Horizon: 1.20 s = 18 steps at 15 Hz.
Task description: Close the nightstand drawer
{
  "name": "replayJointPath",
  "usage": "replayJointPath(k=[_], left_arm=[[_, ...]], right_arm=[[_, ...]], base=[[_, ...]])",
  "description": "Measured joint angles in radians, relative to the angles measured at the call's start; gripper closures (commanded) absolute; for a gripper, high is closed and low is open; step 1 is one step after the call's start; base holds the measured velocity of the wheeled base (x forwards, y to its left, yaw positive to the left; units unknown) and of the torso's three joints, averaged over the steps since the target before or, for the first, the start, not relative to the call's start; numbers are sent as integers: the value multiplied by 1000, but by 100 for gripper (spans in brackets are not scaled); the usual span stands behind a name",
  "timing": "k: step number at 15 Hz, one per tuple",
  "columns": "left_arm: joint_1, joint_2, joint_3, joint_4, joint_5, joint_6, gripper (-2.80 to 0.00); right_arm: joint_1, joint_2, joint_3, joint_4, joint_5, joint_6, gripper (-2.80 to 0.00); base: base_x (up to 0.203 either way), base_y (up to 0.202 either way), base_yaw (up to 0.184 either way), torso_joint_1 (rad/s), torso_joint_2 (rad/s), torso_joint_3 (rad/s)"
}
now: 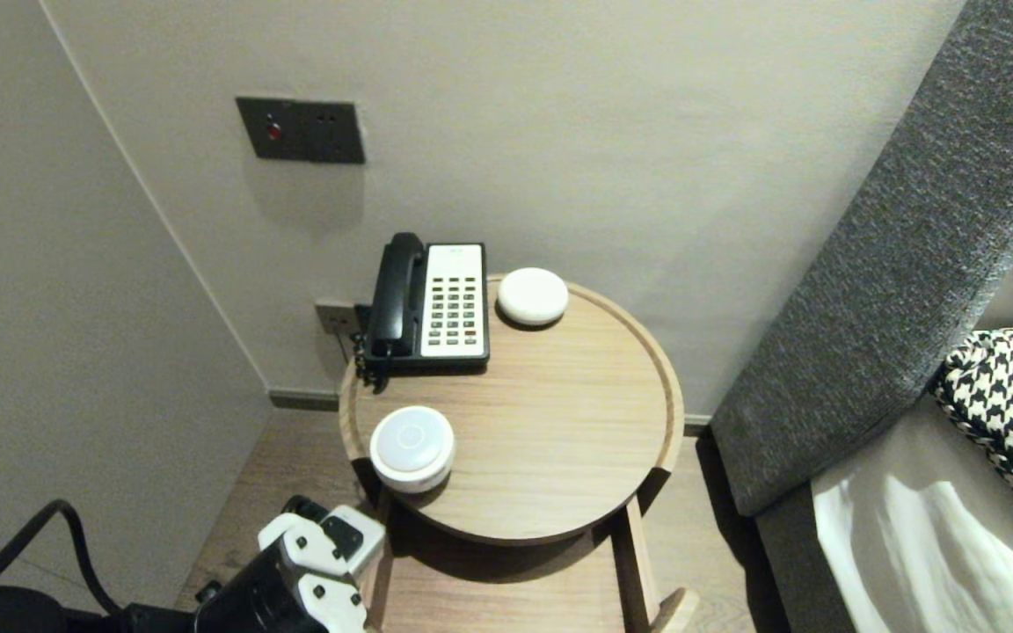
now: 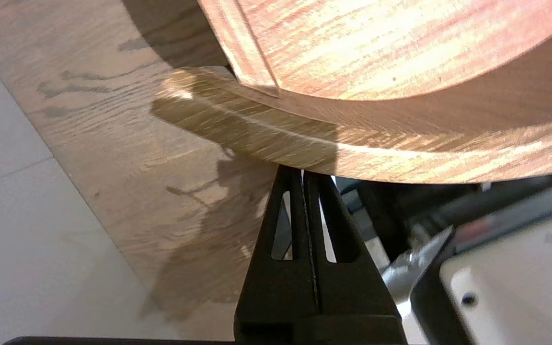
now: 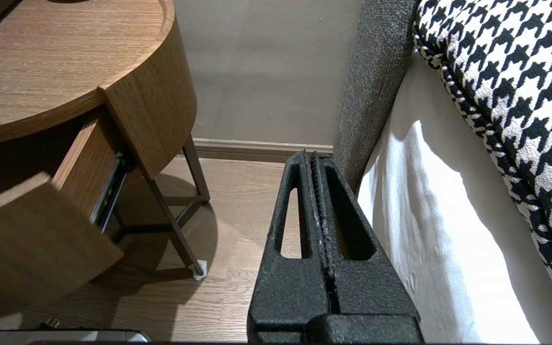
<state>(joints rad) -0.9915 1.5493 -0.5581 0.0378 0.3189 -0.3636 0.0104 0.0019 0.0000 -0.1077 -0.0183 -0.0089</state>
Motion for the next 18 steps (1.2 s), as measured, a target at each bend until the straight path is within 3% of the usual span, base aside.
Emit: replayJointPath(k=[8,18], left_arm=[[172,75,-91,-108,-8,62,0],[199,103,-174,-116,-4,60,0]], right_arm=[[0,0,0,0,0,0,0],[0,0,0,0,0,0,0]], base=[[0,0,0,0,0,0],[0,0,0,0,0,0]])
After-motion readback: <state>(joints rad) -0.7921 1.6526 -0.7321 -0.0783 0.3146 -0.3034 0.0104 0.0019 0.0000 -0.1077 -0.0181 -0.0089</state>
